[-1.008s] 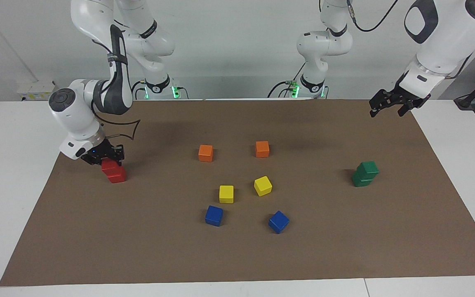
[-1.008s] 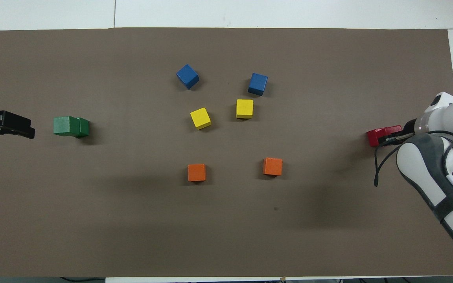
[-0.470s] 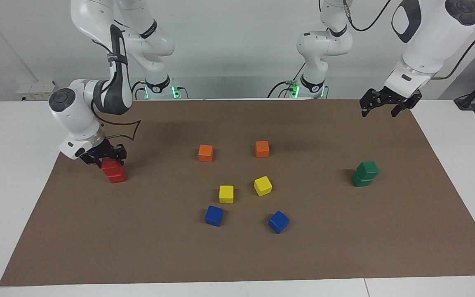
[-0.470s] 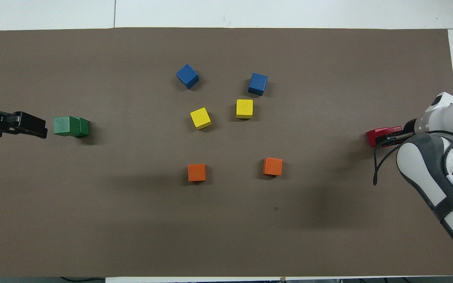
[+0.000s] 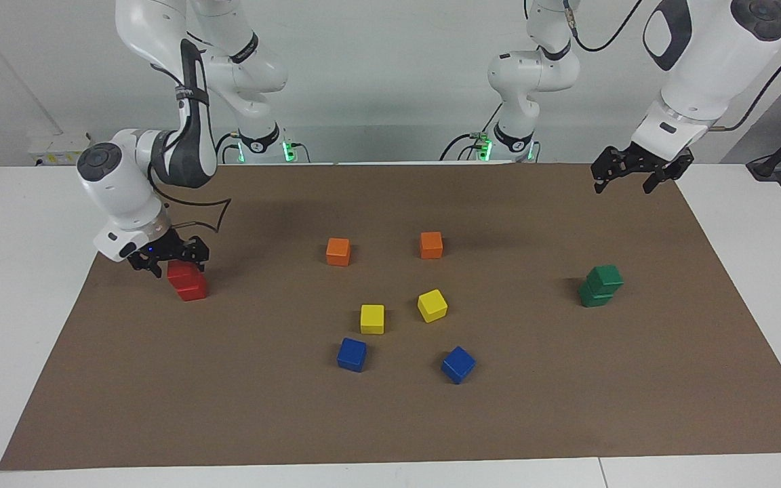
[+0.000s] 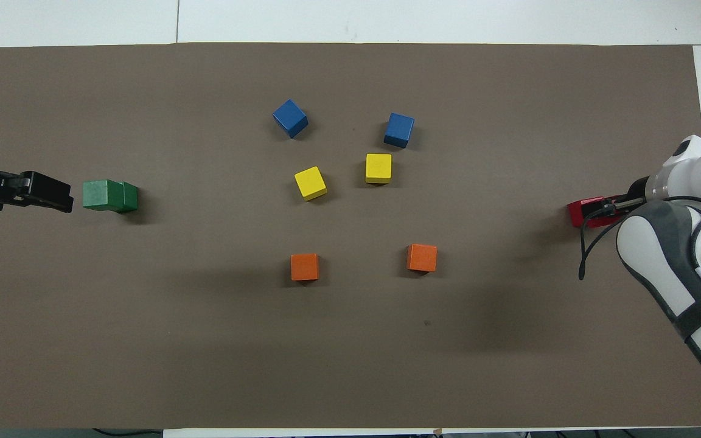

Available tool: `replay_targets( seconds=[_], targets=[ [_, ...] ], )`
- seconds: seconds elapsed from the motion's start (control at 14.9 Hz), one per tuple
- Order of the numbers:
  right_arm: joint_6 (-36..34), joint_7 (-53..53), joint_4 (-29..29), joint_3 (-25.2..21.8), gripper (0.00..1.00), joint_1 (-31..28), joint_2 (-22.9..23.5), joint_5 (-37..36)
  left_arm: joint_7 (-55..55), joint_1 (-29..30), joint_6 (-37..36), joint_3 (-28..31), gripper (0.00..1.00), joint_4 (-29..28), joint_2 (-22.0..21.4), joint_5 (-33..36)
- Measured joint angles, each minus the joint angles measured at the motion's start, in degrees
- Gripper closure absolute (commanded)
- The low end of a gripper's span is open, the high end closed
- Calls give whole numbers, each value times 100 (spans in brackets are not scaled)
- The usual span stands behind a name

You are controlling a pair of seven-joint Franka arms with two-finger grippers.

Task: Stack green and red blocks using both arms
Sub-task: 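Open the right gripper and draw it back from the red stack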

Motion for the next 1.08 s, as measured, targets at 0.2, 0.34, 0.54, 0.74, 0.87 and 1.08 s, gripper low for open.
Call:
replay_targets(
  seconds=[0.2, 0.34, 0.54, 0.74, 0.87, 1.08],
  targets=[
    [-279, 202, 432, 122, 2, 11, -34, 0, 0, 7, 0, 18, 0, 0, 0, 2],
    [-974, 257, 918, 203, 1, 47, -124, 0, 0, 8, 0, 29, 0, 0, 0, 3],
    [-2197, 410, 1700, 241, 2, 188, -317, 0, 0, 9, 0, 33, 0, 0, 0, 3],
    [-2930, 628, 2129, 244, 1, 226, -571, 0, 0, 9, 1, 33, 0, 0, 0, 4],
    [-3200, 681, 2203, 243, 2, 221, -797, 0, 0, 9, 1, 33, 0, 0, 0, 4],
    [-3603, 688, 2469, 243, 3, 220, -1011, -1, 0, 9, 1, 33, 0, 0, 0, 4]
  ],
)
